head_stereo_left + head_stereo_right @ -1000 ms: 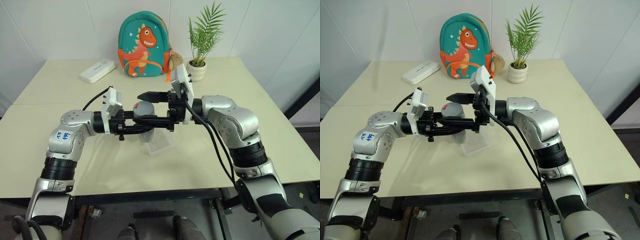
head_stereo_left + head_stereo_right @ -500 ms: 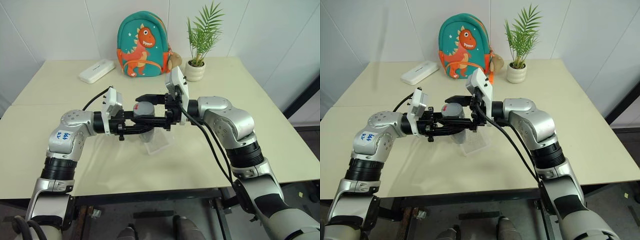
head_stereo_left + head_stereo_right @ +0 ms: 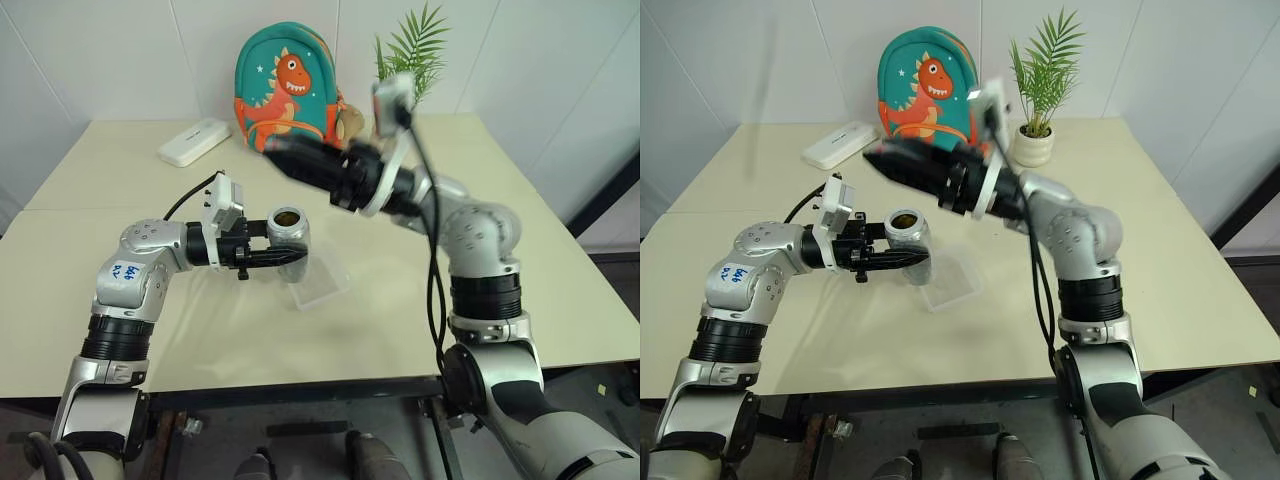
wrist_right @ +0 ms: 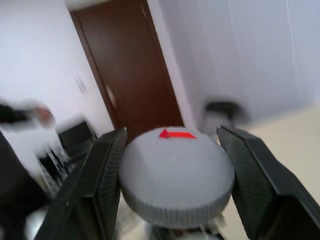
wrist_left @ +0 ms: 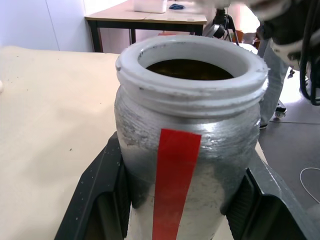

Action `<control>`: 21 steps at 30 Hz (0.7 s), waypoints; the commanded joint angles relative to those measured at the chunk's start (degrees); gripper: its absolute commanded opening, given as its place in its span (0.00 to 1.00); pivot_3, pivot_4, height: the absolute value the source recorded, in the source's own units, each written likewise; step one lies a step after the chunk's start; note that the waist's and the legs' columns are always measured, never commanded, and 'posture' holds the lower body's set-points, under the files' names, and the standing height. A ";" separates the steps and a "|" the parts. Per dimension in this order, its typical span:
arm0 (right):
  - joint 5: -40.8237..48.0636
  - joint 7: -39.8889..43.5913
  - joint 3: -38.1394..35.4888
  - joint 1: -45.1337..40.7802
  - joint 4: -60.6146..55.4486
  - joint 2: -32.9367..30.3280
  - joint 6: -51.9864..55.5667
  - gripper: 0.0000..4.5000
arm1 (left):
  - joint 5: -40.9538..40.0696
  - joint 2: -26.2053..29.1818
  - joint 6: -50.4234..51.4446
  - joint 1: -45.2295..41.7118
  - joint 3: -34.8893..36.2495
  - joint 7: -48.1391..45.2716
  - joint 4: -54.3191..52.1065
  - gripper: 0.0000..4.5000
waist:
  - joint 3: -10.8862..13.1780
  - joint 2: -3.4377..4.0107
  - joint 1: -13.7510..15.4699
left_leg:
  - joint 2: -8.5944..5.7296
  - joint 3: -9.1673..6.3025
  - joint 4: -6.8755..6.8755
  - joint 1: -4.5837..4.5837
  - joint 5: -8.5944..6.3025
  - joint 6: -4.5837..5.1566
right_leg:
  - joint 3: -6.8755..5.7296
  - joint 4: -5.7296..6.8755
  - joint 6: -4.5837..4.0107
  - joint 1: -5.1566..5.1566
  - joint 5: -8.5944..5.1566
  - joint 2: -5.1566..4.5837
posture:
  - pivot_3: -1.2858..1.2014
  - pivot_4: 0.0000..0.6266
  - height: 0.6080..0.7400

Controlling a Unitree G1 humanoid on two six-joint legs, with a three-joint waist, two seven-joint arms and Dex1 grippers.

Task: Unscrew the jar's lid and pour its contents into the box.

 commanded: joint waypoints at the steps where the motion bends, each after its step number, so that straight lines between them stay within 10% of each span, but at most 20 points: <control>1: -1.74 -1.02 -0.45 2.00 -4.39 -3.44 -2.76 0.57 | -0.70 0.40 -0.28 0.60 1.12 0.57 -2.23 0.43 | 0.00 0.00 -0.01 | 0.00 0.00 0.00 0.00 -0.01 0.01 | 0.00 -0.02 0.00 0.00 0.00 0.00 | 0.52 0.24 1.00; 8: -23.38 -1.96 1.80 19.29 -1.16 -17.81 -24.21 0.57 | -1.28 1.40 0.02 2.66 2.99 2.07 -3.16 0.43 | 0.00 -0.02 0.50 | -0.01 0.09 0.00 -0.06 -0.02 -0.01 | 0.07 -0.28 -0.01 0.01 -0.01 0.00 | 0.52 0.24 1.00; 21: -33.70 -8.65 -0.64 31.22 20.60 -15.74 -43.04 0.57 | -1.24 0.64 -0.05 0.63 3.07 2.55 -1.15 0.43 | 0.00 -0.03 -0.65 | -0.01 0.75 0.37 0.10 -0.02 0.00 | 0.67 -0.28 -0.16 0.01 0.06 0.01 | 0.52 0.24 1.00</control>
